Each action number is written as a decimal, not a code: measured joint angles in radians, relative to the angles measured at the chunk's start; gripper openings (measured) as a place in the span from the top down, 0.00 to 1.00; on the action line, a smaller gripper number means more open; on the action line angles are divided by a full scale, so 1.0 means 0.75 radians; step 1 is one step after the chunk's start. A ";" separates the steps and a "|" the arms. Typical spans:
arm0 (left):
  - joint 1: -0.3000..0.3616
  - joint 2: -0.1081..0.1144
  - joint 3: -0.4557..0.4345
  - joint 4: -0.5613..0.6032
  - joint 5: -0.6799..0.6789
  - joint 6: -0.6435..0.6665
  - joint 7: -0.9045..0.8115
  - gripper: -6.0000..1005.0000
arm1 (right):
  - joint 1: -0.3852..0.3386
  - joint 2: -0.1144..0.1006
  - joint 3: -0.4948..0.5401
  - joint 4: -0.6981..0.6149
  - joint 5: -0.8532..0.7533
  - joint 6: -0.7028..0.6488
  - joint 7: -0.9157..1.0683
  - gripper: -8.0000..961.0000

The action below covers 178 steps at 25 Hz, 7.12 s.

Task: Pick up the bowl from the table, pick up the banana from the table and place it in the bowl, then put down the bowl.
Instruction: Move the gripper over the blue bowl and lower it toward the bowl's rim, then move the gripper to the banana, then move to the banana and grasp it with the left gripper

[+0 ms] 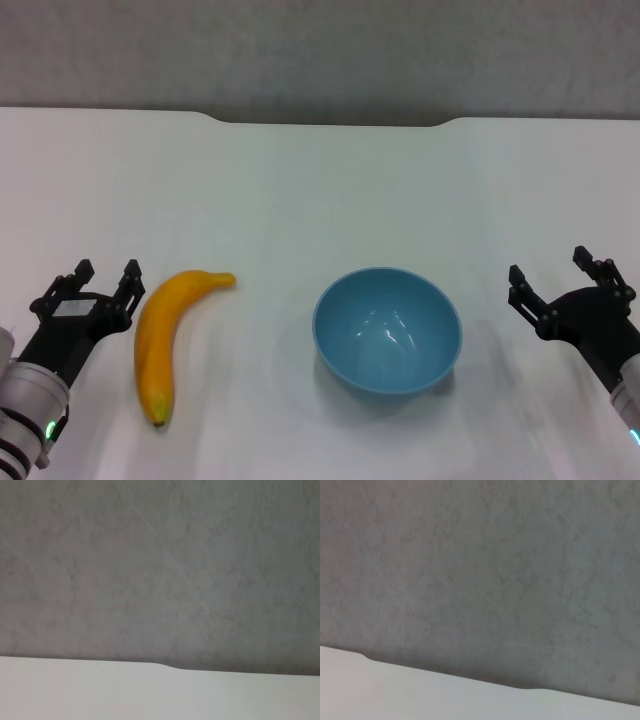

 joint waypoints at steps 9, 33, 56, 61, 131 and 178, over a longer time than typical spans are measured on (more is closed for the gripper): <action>0.006 0.000 0.001 -0.004 0.000 0.000 0.000 0.37 | -0.002 0.000 0.002 0.000 0.002 0.000 0.005 0.09; 0.037 0.009 0.004 -0.091 0.003 -0.001 0.001 0.37 | -0.002 -0.002 0.005 0.018 -0.001 0.000 0.002 0.09; 0.191 0.145 -0.034 -0.555 0.076 -0.156 -0.118 0.36 | -0.099 -0.049 0.192 0.400 -0.024 0.178 -0.263 0.09; 0.215 0.176 -0.135 -0.724 0.142 -0.410 -0.111 0.36 | -0.177 -0.072 0.405 0.623 -0.084 0.501 -0.373 0.09; 0.229 0.012 -0.772 -1.152 0.182 -1.665 0.346 0.36 | 0.069 -0.008 0.891 0.680 -0.113 1.778 -0.450 0.28; 0.182 0.005 -0.853 -1.074 0.209 -1.845 0.336 0.21 | -0.296 -0.016 0.953 1.081 -0.128 1.538 -0.686 0.95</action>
